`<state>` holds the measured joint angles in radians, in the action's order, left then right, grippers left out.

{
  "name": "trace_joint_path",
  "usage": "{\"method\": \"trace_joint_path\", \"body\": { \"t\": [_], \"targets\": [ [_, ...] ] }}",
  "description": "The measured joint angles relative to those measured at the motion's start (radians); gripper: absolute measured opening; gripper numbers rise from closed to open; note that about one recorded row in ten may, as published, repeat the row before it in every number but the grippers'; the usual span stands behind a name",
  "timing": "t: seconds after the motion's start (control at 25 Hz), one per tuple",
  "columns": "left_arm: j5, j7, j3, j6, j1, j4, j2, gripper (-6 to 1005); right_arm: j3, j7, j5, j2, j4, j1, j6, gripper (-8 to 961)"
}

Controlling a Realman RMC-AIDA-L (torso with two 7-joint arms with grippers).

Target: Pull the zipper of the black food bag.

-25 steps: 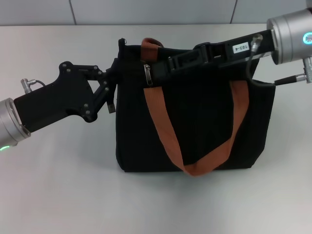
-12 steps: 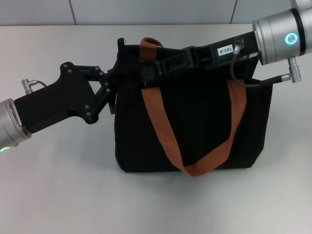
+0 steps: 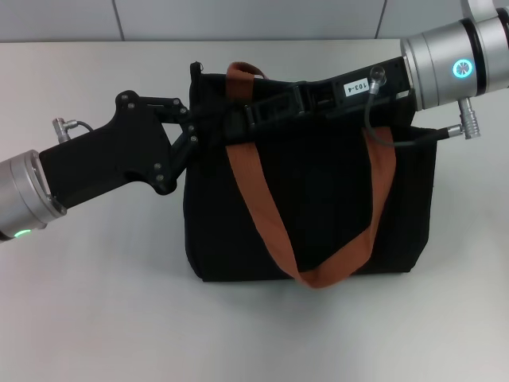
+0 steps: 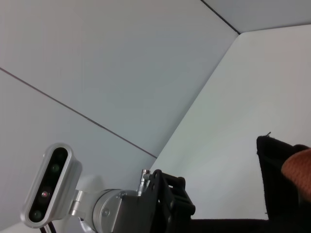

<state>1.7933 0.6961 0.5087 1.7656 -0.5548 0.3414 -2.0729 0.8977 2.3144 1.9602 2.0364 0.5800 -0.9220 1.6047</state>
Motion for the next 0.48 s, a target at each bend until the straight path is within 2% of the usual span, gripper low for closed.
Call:
{"method": "trace_joint_path", "body": {
  "t": [0.32,0.48],
  "targets": [
    [0.000,-0.001,-0.006,0.000,0.006,-0.002,0.000,23,0.002,-0.007,0.000,0.002,0.006,0.012,-0.025,411],
    [0.000,-0.001,-0.008,0.001,0.012,0.001,0.001,24,0.000,-0.018,0.000,0.002,0.010,0.021,-0.035,366]
  ]
}}
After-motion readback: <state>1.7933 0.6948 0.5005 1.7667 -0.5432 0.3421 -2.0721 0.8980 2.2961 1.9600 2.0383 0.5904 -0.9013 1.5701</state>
